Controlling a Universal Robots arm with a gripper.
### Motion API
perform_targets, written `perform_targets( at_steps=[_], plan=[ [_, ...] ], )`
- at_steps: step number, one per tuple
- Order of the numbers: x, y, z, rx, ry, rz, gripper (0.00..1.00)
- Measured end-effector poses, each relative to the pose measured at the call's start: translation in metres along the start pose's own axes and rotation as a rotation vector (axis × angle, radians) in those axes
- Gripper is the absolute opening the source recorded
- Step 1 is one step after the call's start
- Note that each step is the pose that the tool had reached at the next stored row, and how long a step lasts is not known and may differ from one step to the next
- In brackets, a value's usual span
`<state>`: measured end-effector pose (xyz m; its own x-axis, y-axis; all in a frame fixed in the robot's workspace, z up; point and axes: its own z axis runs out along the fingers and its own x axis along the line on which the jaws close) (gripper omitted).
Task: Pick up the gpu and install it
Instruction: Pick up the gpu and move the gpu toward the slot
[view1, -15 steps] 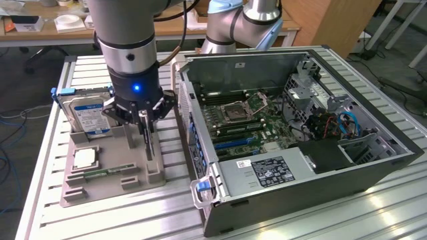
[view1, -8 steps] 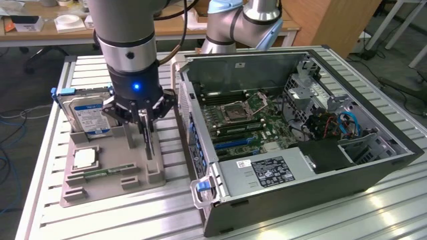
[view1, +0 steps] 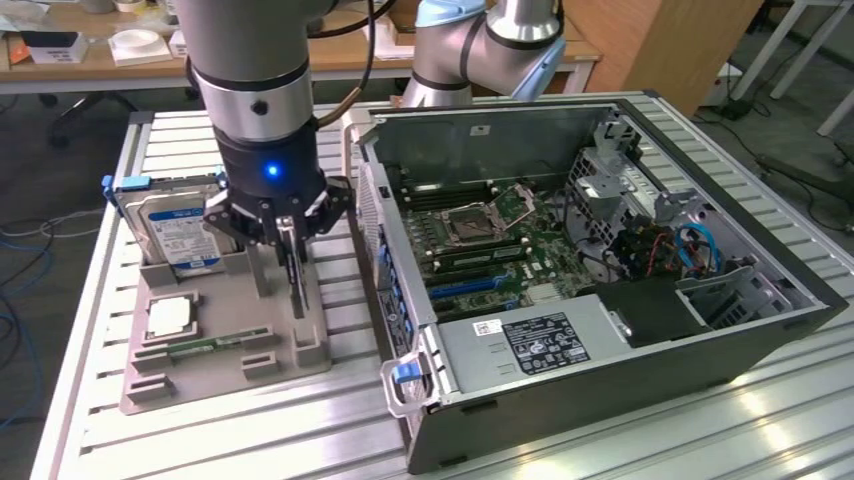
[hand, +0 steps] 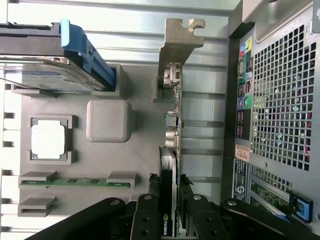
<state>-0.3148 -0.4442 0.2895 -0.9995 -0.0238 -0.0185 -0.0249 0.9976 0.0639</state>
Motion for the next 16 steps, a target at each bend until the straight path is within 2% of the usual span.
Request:
perform_targets(
  at_steps=[16],
  plan=[
    [-0.0001, 0.0004, -0.0058, 0.0, -0.0001, 0.0, 0.26]
  ],
)
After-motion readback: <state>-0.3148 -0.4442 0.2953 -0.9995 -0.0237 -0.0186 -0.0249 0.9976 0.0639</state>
